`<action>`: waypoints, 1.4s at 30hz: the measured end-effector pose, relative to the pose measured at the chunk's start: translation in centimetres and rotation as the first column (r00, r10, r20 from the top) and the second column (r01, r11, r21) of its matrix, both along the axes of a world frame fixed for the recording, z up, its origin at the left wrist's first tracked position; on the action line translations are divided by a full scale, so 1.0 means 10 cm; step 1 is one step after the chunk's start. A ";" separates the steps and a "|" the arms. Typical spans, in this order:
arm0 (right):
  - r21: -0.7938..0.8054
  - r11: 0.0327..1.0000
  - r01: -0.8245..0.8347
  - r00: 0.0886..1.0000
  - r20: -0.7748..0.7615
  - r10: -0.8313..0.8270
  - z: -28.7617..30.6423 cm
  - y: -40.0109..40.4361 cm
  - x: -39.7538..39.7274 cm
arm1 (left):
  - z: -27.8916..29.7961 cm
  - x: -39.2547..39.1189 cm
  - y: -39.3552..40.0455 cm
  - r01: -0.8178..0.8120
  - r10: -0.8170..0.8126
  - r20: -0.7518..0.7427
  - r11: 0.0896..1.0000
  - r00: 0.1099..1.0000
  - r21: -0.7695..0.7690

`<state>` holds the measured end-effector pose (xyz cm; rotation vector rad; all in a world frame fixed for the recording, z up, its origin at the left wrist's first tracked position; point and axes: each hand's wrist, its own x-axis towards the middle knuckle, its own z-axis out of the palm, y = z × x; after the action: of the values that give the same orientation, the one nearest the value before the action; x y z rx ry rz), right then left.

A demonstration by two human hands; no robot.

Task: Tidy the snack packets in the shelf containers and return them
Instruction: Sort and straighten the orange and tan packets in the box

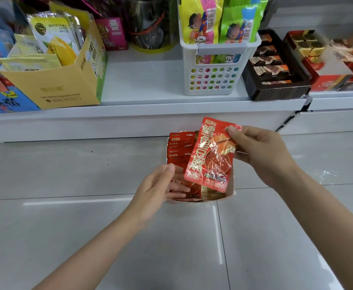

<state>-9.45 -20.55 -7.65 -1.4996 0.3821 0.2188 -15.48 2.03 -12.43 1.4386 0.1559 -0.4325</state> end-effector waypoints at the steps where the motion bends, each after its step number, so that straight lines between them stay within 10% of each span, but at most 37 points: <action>1: 0.012 1.000 -0.003 1.000 -0.008 0.003 -0.01 0.03 -0.01 | 0.01 0.00 -0.01 0.014 -0.014 -0.006 1.000 1.000 -0.024; 15: -0.032 0.993 -0.111 0.994 -0.024 0.110 -0.03 0.18 -0.02 | 0.00 -0.04 0.01 0.068 -0.068 -0.027 0.998 0.997 -0.019; 30: 0.187 0.973 -0.132 0.991 0.003 0.134 -0.07 0.38 0.14 | 0.19 0.27 -0.07 -0.034 -0.261 -0.427 0.820 0.866 -0.571; 42: 0.194 0.979 -0.059 0.998 -0.014 0.063 -0.14 0.28 0.06 | 0.09 0.21 0.03 -0.066 -0.236 -0.446 0.823 0.863 -0.564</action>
<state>-8.89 -17.71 -9.04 -1.3189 0.3215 0.3119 -13.36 2.31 -11.53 0.7189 0.3485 -0.8540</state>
